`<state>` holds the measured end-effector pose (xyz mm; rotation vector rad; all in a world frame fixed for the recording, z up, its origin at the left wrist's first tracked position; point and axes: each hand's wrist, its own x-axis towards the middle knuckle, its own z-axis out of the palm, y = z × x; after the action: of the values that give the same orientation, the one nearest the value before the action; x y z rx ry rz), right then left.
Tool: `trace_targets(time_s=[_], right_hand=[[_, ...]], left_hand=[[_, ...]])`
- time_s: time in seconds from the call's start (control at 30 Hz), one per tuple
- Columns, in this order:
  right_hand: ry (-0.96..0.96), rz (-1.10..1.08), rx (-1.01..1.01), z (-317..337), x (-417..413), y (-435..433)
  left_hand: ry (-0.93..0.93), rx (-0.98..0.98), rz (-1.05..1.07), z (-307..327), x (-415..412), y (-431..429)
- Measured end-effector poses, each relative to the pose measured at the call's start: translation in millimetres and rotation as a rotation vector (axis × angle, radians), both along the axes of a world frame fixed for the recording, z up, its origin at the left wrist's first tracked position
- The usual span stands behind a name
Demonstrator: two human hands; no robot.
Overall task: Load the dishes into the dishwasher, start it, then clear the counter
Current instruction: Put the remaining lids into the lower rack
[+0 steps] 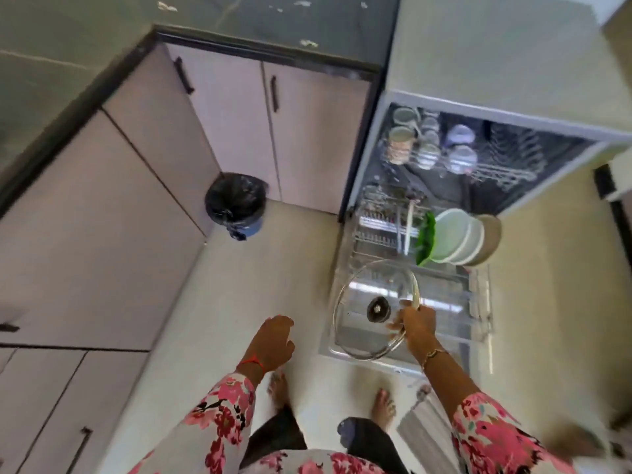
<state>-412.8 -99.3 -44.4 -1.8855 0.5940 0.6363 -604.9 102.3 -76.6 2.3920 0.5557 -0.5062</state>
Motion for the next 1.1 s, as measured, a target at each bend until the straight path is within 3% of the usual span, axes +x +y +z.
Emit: trace_targets(time_s=[0.13, 0.5, 0.8, 1.1], right_hand=[[-0.007, -0.044, -0.101, -7.5, 4.5, -100.3], [-0.074, 0.001, -0.201, 0.5, 78.1, -268.3], [-0.151, 0.146, -0.267, 5.2, 162.0, -275.7], [-0.24, 0.293, -0.352, -72.0, 247.3, -221.7]], left_hand=[[0.095, -0.112, -0.022, -39.1, 24.3, -71.2], [0.045, -0.017, -0.11, -9.0, 138.4, -230.5], [0.064, -0.026, -0.149, -22.7, 222.0, -251.8], [0.137, -0.021, -0.246, -111.5, 295.9, -230.1]])
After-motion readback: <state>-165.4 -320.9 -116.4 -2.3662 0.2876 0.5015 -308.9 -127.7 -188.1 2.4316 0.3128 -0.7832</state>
